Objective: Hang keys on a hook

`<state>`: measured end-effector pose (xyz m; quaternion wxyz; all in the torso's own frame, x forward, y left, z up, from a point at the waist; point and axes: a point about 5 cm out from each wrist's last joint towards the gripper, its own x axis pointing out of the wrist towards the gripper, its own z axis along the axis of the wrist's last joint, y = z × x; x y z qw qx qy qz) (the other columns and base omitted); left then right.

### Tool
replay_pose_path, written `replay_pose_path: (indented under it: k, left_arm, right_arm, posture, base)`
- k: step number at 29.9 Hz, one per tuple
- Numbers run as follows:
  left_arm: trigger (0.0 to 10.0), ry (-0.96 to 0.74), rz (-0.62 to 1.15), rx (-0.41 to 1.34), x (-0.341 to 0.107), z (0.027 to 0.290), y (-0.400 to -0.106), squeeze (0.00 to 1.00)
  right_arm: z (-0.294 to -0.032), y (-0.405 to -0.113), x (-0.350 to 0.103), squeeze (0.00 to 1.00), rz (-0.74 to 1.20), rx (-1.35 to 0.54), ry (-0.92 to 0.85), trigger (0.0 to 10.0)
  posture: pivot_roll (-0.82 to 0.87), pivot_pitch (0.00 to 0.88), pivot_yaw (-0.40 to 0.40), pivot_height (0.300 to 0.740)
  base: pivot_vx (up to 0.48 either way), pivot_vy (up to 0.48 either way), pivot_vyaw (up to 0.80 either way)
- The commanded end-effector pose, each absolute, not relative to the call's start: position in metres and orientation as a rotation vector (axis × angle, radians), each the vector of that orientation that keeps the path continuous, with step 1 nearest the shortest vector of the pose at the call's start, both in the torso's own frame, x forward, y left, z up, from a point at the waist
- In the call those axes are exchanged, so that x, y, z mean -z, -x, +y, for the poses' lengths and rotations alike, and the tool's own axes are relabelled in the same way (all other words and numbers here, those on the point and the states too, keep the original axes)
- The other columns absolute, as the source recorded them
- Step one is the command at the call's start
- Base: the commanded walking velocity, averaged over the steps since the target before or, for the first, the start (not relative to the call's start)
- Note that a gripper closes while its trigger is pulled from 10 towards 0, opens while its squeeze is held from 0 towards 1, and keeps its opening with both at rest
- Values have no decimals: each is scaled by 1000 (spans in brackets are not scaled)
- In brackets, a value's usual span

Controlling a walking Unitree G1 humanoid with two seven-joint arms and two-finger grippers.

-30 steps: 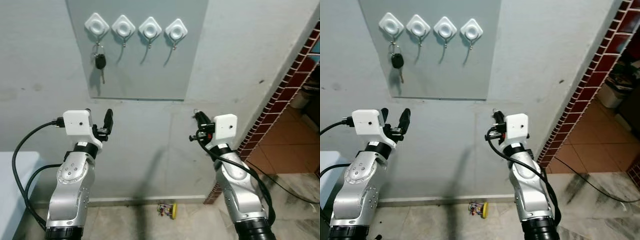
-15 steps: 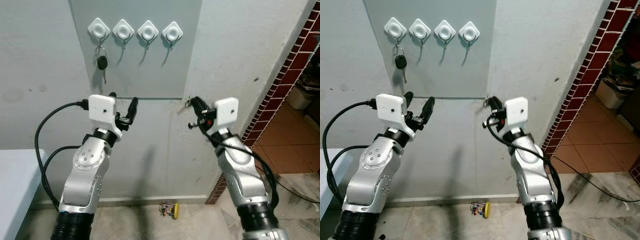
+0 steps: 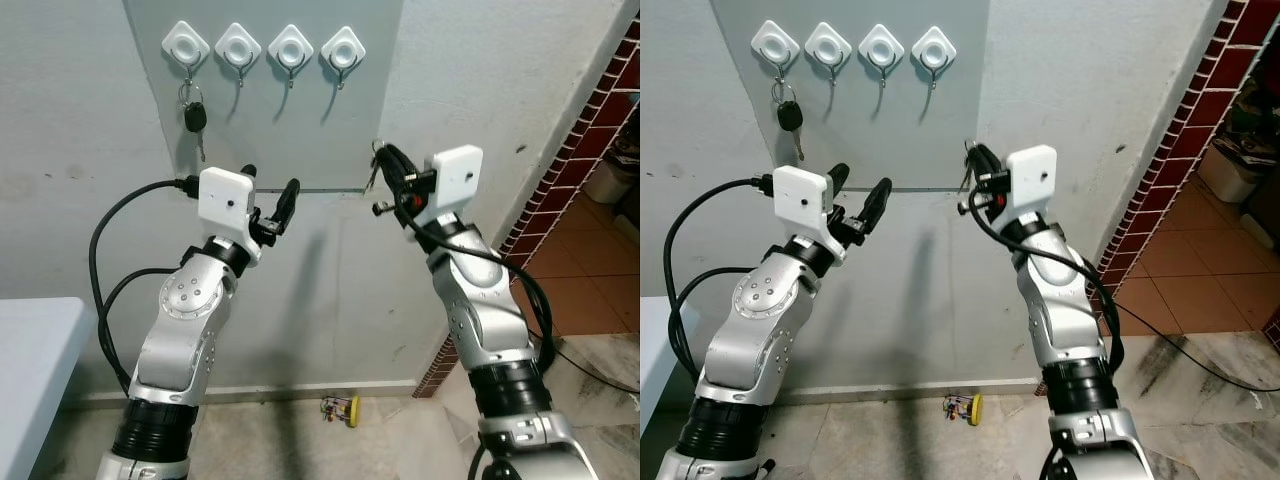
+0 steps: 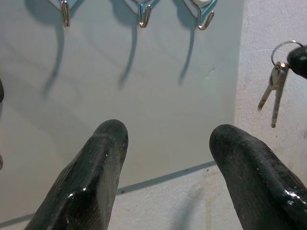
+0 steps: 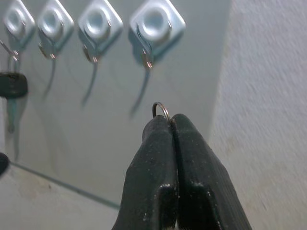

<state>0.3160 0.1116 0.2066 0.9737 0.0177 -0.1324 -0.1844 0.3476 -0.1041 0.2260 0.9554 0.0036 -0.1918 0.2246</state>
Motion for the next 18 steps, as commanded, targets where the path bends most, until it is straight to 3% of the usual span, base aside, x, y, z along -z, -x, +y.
replay_pose_path:
  k: [1,18]
  left_arm:
    - [10000,-46,-275,394,-211,109,-316,0]
    - [10000,-54,-318,425,-225,103,-315,0]
  right_arm:
    - [-104,-350,-228,0,-400,-471,-20,10000]
    - [-86,-362,-250,0,-461,-586,-77,10000]
  posture:
    - [-103,82,-9,740]
    - [-86,95,-21,740]
  base:
    - [0,0,0]
    - [0,0,0]
